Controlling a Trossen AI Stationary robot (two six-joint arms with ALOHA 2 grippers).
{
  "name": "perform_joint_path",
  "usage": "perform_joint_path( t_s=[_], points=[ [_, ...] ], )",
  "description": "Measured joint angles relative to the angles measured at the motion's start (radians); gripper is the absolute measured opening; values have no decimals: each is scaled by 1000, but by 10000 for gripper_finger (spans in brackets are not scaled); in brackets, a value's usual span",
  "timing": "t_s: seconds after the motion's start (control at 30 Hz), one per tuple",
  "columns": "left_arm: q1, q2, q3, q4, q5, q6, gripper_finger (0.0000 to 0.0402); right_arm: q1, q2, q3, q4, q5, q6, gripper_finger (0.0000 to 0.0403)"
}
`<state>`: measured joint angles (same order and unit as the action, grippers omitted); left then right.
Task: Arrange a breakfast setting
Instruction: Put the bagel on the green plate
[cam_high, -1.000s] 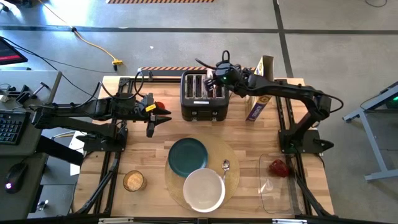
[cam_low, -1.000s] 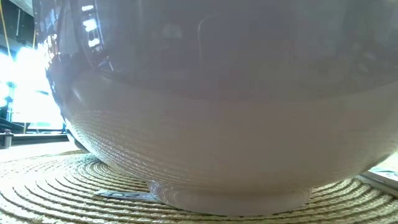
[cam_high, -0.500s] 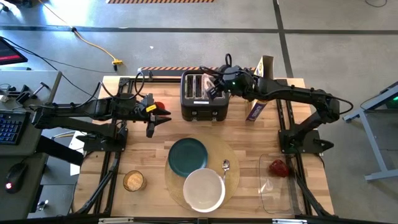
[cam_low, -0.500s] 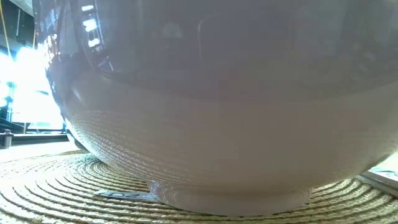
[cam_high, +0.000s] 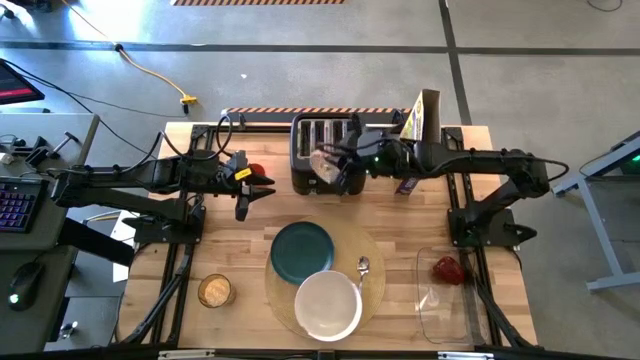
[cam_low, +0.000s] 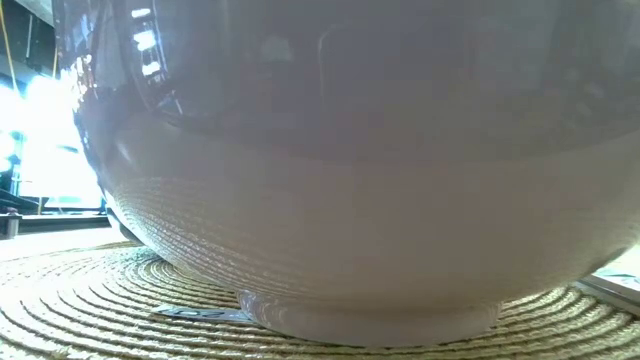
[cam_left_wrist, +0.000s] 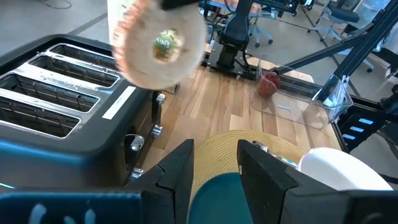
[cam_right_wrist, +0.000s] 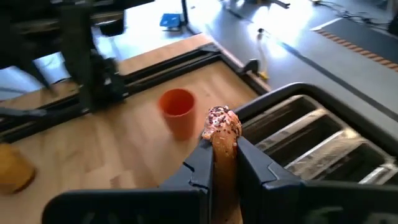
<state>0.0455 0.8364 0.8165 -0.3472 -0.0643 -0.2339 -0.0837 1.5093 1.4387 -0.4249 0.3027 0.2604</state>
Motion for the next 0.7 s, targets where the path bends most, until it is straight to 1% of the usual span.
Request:
perform_joint_path(
  t_s=[0.2,0.53,0.7],
  points=[
    [0,0,0,0,0,0,113,81,12,0,-20,0,-3,18],
    [0,3,0,1,0,3,113,169,101,0,-19,-3,24,18],
    [0,3,0,0,1,3,113,186,145,0,-14,-67,68,18]
  ],
)
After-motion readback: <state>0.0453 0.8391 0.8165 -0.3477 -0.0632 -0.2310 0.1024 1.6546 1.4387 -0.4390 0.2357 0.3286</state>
